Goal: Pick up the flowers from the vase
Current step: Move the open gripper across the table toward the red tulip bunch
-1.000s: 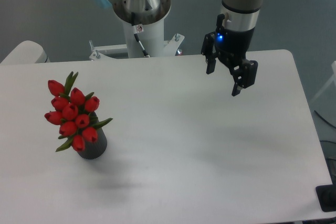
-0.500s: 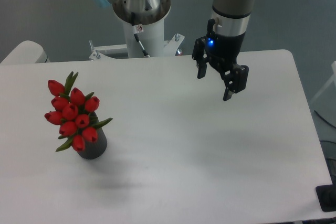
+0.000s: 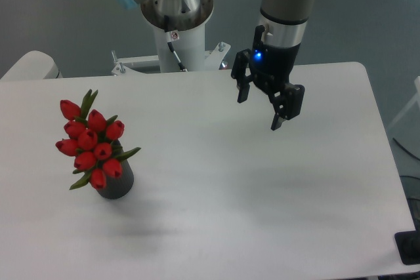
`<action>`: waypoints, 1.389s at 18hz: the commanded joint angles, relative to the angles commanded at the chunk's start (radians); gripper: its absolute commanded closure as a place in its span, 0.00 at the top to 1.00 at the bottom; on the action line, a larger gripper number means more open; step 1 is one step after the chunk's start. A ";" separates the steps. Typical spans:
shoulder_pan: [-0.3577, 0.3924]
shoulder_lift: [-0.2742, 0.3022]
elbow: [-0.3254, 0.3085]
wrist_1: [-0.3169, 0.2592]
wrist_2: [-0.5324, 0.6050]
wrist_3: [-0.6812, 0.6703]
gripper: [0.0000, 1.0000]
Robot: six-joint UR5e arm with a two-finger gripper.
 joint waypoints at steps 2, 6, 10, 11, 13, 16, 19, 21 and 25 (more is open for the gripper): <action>-0.022 -0.003 -0.047 0.095 -0.037 -0.098 1.00; -0.045 -0.005 -0.138 0.175 -0.153 -0.201 1.00; -0.046 0.008 -0.218 0.184 -0.287 -0.270 1.00; -0.045 0.015 -0.248 0.189 -0.313 -0.280 1.00; -0.045 0.023 -0.284 0.189 -0.367 -0.281 1.00; -0.049 0.026 -0.330 0.201 -0.445 -0.281 1.00; -0.077 0.035 -0.344 0.203 -0.497 -0.286 1.00; -0.110 0.038 -0.358 0.218 -0.509 -0.283 1.00; -0.190 -0.001 -0.359 0.326 -0.525 -0.280 1.00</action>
